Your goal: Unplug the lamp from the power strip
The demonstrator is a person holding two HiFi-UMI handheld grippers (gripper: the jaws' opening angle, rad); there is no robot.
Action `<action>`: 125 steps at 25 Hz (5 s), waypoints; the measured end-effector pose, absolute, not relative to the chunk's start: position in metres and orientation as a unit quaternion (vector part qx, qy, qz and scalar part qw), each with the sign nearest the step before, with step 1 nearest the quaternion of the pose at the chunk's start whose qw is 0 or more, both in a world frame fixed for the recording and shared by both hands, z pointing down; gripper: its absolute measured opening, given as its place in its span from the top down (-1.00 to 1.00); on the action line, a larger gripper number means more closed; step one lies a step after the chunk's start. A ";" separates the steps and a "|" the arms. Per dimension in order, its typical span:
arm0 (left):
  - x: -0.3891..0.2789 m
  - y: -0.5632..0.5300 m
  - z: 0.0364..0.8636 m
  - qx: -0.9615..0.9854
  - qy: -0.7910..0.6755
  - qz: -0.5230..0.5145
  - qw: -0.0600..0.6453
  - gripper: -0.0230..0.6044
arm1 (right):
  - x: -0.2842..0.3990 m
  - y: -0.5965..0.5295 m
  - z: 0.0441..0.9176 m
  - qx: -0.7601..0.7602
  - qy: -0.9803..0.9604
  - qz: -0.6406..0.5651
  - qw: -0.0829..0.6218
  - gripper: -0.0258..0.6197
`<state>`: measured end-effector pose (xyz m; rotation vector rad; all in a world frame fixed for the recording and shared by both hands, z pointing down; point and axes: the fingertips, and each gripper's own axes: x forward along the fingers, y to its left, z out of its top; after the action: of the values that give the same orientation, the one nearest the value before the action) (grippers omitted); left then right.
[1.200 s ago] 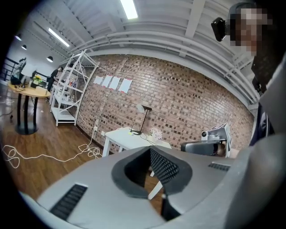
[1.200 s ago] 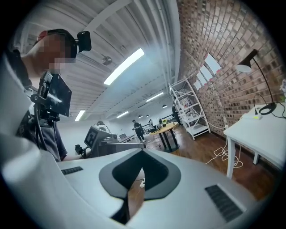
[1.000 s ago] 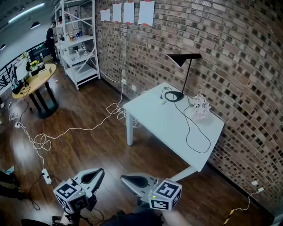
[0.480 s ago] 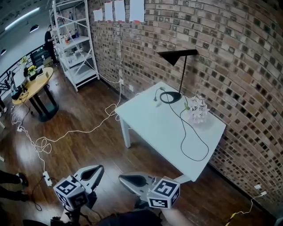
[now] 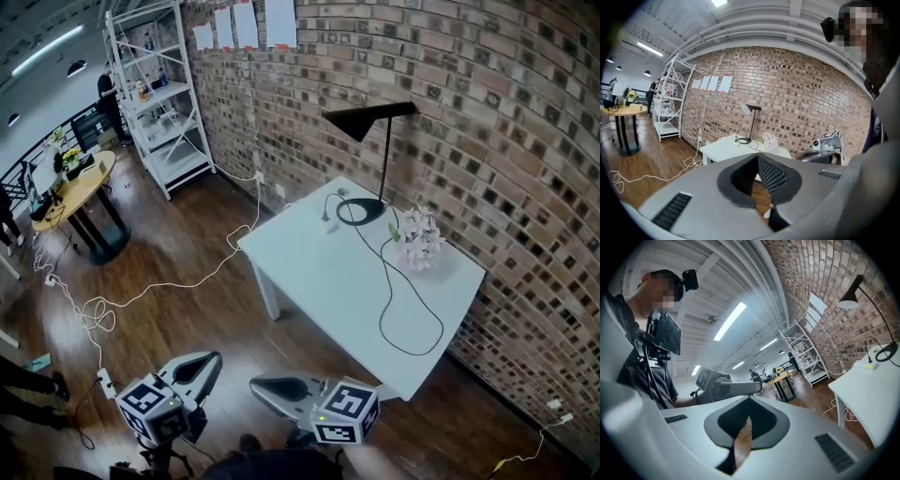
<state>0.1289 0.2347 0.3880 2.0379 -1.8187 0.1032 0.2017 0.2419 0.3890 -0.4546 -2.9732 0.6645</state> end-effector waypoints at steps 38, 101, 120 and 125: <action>-0.018 0.156 0.397 0.768 -0.611 -0.002 0.195 0.90 | 0.060 0.170 0.387 -0.066 -0.978 0.184 0.070 0.96; -0.104 -0.083 0.403 0.703 -0.681 0.051 0.197 0.90 | -0.038 -0.086 0.409 -0.154 -0.961 0.224 0.043 0.96; -0.174 -0.119 0.397 0.720 -0.672 0.044 0.168 0.90 | -0.112 -0.104 0.400 -0.165 -0.965 0.198 0.056 0.96; -0.235 -0.109 0.392 0.702 -0.694 0.048 0.155 0.90 | -0.171 -0.101 0.388 -0.197 -0.963 0.180 0.047 0.96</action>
<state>-0.2347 -0.1094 0.3921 2.0105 -1.9885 0.1375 -0.1714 -0.1008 0.3883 -0.6007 -2.9368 0.5483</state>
